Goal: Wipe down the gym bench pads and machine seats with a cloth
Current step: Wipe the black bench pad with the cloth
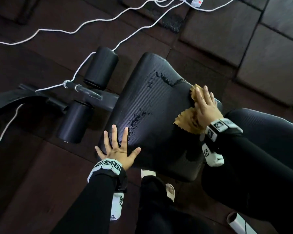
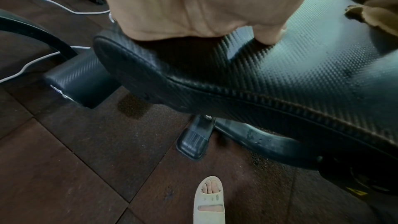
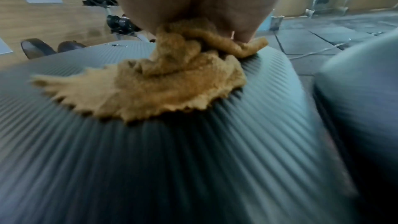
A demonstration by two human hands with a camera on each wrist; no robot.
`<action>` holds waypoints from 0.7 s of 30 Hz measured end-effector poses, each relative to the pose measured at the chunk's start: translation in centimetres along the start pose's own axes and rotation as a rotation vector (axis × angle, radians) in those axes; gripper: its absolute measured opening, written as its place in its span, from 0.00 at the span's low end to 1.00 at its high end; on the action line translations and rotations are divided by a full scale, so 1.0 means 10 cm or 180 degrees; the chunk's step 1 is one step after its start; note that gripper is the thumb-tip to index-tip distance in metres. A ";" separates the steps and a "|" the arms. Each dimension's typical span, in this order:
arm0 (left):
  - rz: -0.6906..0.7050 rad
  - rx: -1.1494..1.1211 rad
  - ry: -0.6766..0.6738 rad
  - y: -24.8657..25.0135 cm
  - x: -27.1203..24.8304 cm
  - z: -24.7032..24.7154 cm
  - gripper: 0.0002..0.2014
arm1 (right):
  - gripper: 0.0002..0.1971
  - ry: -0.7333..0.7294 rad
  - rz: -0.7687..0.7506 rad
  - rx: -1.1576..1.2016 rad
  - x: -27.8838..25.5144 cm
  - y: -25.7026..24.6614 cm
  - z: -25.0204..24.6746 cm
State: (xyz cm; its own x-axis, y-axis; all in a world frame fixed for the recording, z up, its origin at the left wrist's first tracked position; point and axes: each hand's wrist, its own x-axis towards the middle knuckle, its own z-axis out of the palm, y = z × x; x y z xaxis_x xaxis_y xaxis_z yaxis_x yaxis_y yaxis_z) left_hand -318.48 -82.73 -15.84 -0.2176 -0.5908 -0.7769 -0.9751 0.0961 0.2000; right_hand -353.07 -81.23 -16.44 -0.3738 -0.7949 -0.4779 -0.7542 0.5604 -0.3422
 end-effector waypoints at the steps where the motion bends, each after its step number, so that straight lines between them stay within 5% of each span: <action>1: 0.0003 0.0005 -0.0023 0.00 0.00 0.00 0.42 | 0.29 0.0058 0.0092 0.0060 -0.15 0.04 0.05; 4: 0.0009 -0.0011 -0.0039 0.01 -0.01 -0.01 0.42 | 0.36 0.0009 0.0078 0.0114 -0.65 0.02 0.24; 9: -0.0003 -0.0013 0.0022 0.01 -0.01 -0.01 0.42 | 0.40 -0.0206 -0.0813 -0.0316 -1.11 -0.29 0.66; 15: -0.0036 0.0025 0.0134 -0.01 0.00 0.02 0.42 | 0.32 -0.0191 -0.1425 -0.0635 -0.36 -0.43 0.44; 21: -0.0081 0.0050 0.0181 0.00 0.01 0.04 0.42 | 0.31 0.0015 -0.0913 -0.0471 0.10 0.02 0.05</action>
State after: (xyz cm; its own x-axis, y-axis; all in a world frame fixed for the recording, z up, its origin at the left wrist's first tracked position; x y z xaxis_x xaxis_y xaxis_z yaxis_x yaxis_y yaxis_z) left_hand -318.49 -82.47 -16.15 -0.1905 -0.6377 -0.7463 -0.9809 0.0929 0.1710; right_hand -353.31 -81.82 -17.34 -0.1369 -0.9169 -0.3750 -0.8993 0.2737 -0.3410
